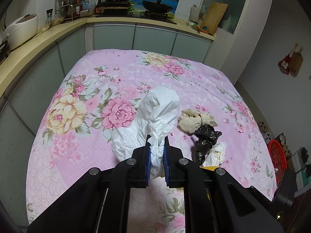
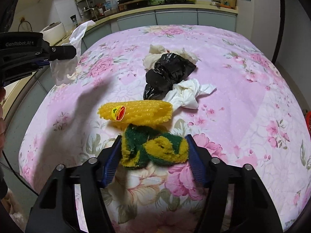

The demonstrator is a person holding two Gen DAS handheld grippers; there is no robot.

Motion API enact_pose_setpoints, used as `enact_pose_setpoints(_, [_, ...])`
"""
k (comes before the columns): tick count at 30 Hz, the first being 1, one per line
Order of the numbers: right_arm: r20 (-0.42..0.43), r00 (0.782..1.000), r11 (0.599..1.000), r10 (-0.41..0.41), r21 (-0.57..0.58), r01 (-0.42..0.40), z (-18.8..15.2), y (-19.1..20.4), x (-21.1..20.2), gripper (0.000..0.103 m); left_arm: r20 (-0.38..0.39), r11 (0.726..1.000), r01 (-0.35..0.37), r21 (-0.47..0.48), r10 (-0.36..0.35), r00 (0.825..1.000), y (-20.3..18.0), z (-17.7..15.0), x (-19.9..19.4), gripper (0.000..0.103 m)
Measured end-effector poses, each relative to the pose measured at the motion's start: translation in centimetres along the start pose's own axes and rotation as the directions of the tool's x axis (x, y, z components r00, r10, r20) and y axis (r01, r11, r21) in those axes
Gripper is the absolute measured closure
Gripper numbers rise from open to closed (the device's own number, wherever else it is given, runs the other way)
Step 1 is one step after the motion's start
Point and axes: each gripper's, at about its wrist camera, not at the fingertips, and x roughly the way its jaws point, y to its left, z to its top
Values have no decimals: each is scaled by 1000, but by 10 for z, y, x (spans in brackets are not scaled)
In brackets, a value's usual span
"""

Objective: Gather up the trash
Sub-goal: 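Grasp the white tissue with the left tool while the right tool grasps the green-yellow scrubber, then carry the white tissue and green-yellow scrubber over the red basket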

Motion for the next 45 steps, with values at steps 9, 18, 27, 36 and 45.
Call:
enact_pose_setpoints(9, [9,1000,1000,14,27,-15,-1,-13,-14,57,-7,1000,-9,4,9,1000,-1,-1,4,93])
enact_pose_setpoints(18, [76,995,984,-56,171,43,2,-71,-49,57,5,1000,-8,17,8,1000,-8,-3,4,93])
enact_pose_setpoints(27, [174,979,976,-108,205,71,29,-102,-82,57,2,997,22,75,-23,1000,-38,-10,11,93])
enact_pose_setpoints(36, [257,959,977,-123,200,71,54,-112,-104,57,36,990,25,138,-30,999,-71,-3,14,93])
enact_pose_setpoints(45, [300,940,965,-163,248,88,50,-141,-125,57,73,970,41,240,-61,996,-131,-1,19,93])
